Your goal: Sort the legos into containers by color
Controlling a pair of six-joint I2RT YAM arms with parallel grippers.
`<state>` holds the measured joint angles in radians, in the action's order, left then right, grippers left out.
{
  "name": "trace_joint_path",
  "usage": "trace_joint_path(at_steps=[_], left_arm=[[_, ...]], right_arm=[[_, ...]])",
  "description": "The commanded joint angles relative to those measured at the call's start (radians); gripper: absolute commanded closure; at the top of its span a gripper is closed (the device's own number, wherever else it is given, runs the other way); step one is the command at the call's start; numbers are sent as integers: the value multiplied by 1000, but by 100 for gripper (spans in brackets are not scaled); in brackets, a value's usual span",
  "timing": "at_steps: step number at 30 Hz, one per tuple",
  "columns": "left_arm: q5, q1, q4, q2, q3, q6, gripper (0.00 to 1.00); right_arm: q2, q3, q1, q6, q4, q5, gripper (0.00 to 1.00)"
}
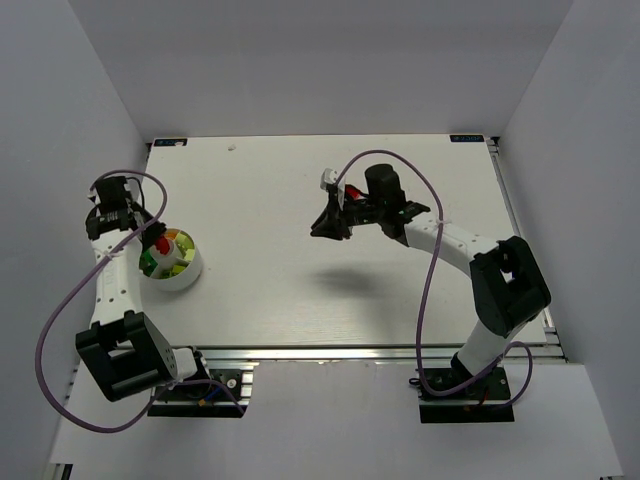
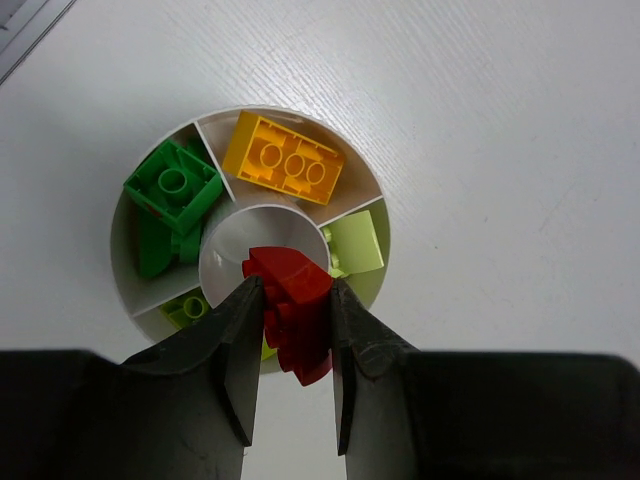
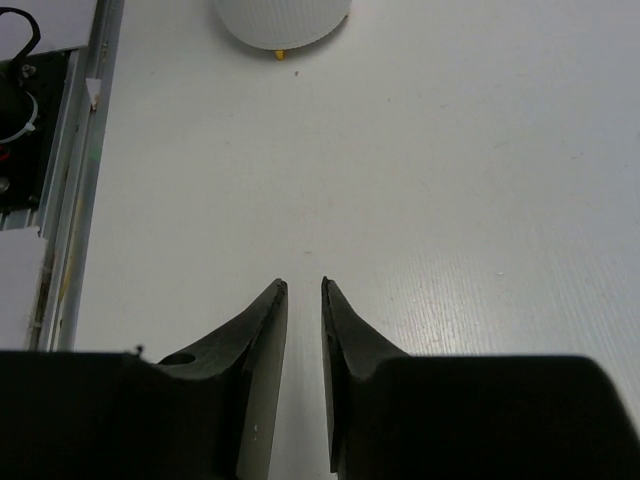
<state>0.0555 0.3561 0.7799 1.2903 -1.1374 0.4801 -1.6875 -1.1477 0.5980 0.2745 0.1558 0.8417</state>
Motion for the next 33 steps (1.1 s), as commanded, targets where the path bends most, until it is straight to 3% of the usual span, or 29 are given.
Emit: trace_joint_path(at_steps=[1,5,8,9,13,15,18,21,22,23,25,26,28,30,33], left_arm=[[24,4,-1,-32,14,3,100],[40,4,-5,-29,13,0,100],[47,4,-8,-20,5,5,73],[50,4,-8,-19,-4,6,53],[53,4,4,-9,-30,17,25],[44,4,4,-14,-45,23,22],[18,4,5,-31,-71,43,21],[-22,4,-8,-60,-91,55,28],[-38,4,-13,-71,-100,57,35],[-78,4,-22,-81,-102,60,58],[-152,4,-51,-120,-91,87,88],[-181,4,-68,-134,-81,98,89],[-236,4,-123,-182,-30,138,89],[-295,4,-163,-216,7,185,73],[-330,4,-197,-278,67,233,52]], right_arm=[[32,-18,-12,15,11,5,73],[31,-20,-15,17,13,2,62],[34,-15,-15,25,13,-6,49],[37,-14,-15,28,13,-13,43],[40,-6,-17,35,10,-47,27],[37,-7,-18,28,10,-90,20],[22,-17,-26,5,13,-165,15],[-9,-56,-35,-21,-1,-306,10],[-23,-73,-38,-47,-22,-355,11],[-56,-93,-50,-57,-38,-431,10],[-122,-165,-66,-90,-88,-566,10],[-148,-197,-69,-100,-113,-623,11],[-211,-321,-73,-100,-194,-714,11],[-308,-406,-86,-84,-300,-799,11],[-382,-507,-119,-23,-361,-782,11]])
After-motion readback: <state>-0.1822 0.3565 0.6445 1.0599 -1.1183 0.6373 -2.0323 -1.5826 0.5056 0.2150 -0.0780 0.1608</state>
